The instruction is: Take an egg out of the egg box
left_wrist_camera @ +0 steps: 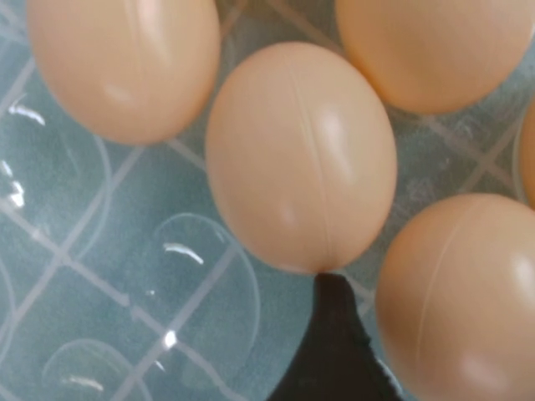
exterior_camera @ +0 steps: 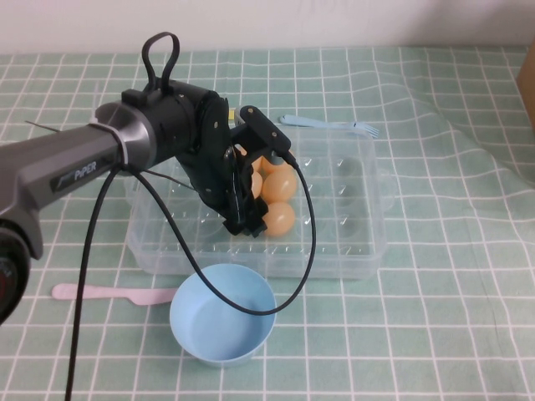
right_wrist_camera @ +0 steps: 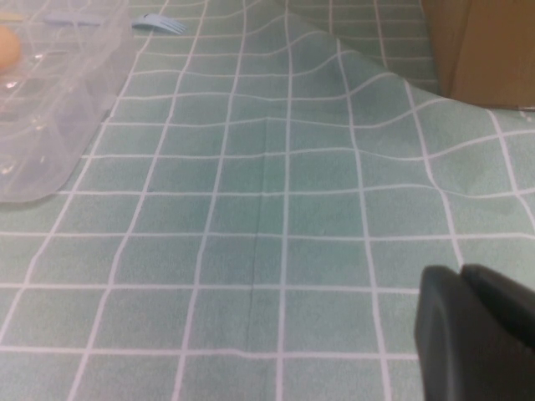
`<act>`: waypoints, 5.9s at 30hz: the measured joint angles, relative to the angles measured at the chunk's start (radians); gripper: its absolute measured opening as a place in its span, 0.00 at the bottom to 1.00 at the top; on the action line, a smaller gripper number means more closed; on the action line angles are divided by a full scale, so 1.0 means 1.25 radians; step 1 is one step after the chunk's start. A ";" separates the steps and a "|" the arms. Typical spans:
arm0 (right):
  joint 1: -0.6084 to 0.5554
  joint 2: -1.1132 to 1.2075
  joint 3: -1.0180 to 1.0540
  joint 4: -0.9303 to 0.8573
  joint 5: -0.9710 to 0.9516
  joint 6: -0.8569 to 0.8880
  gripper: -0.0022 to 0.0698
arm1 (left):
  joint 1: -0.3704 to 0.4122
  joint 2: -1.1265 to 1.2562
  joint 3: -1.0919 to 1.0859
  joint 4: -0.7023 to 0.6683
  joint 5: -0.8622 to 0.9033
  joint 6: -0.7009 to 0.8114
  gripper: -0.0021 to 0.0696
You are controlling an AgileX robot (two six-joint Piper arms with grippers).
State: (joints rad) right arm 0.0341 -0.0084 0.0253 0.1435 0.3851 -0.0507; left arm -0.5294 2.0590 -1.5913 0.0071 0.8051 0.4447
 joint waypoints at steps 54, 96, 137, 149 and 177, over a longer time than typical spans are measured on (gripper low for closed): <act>0.000 0.000 0.000 0.000 0.000 0.000 0.01 | -0.117 -0.302 0.178 -0.022 0.332 -0.153 0.53; 0.000 0.000 0.000 0.000 0.000 0.000 0.01 | -0.107 -0.203 0.298 0.053 0.115 -0.327 0.54; 0.000 0.000 0.000 0.000 0.000 0.000 0.01 | -0.227 -0.890 0.540 0.010 -0.198 -0.291 0.03; 0.000 0.000 0.000 0.000 0.000 0.000 0.01 | -0.227 -1.071 0.788 -0.051 -0.365 -0.284 0.03; 0.000 0.000 0.000 0.000 0.000 0.000 0.01 | 0.041 -1.443 1.210 -0.066 -0.877 -0.243 0.02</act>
State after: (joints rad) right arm 0.0341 -0.0084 0.0253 0.1435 0.3851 -0.0507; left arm -0.4777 0.2558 -0.0783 -0.0752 -0.2912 0.1404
